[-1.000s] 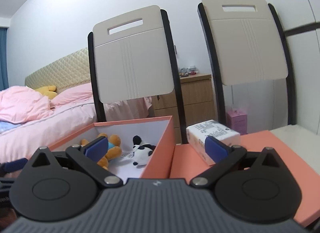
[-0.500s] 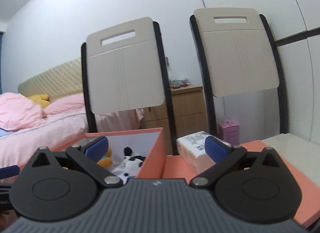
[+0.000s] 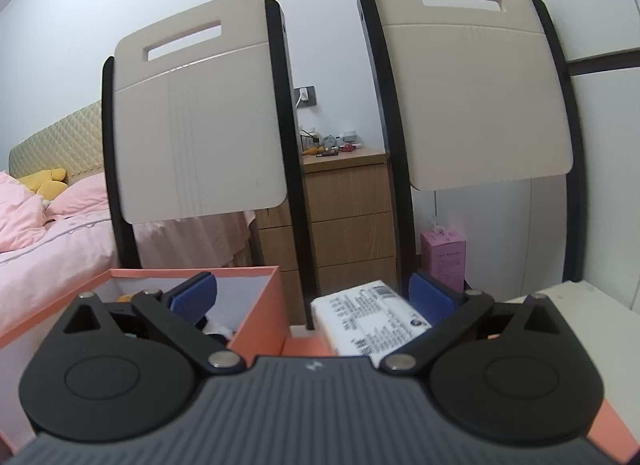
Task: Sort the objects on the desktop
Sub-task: 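Move the right gripper back toward the white tissue pack, then close the right gripper on the white tissue pack and lift it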
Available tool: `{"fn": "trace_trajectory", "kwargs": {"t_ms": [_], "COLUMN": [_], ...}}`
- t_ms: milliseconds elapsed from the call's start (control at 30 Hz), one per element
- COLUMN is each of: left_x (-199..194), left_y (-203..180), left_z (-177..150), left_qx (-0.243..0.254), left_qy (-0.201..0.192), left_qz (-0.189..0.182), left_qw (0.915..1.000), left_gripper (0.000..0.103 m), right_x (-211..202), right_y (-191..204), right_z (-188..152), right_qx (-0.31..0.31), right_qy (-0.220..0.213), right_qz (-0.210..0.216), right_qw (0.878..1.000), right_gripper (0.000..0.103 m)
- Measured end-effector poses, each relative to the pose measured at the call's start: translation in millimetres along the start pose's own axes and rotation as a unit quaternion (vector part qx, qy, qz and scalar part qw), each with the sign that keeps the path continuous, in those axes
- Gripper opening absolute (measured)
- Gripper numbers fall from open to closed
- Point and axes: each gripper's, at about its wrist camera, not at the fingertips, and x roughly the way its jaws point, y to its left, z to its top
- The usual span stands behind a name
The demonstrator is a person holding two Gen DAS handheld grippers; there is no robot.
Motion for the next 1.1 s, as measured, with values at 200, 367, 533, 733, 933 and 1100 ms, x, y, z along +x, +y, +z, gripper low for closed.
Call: {"fn": "trace_trajectory", "kwargs": {"t_ms": [200,367,533,733,933,1100], "left_x": [2,1,0,2,3,3], "left_y": [1,1,0,0,-3,-3], "left_z": [-1,-1,-1,-2,-3,-3], "left_qx": [-0.001,-0.002,0.001,0.002,0.007,0.008], "left_qy": [0.005,0.004,0.003,0.007,0.008,0.007], "left_qz": [0.005,0.003,0.000,0.002,0.002,0.000], "left_qw": [1.0000,1.0000,1.0000,1.0000,0.9999,0.9999], "left_gripper": [0.103,0.103,0.103,0.103,0.103,0.103], "right_x": [21,35,51,80,103,110], "right_y": [-29,-46,-41,-32,-38,-47], "right_z": [-8,-5,-13,-19,-20,-28], "right_qx": [0.015,0.042,-0.005,-0.114,-0.131,-0.114], "right_qy": [0.036,0.082,0.109,0.138,0.171,0.203], "right_qz": [-0.025,-0.014,-0.020,-0.014,0.000,0.001], "right_qw": [0.999,0.996,0.994,0.984,0.976,0.973], "right_gripper": [0.103,0.103,0.103,0.103,0.103,0.096]}}
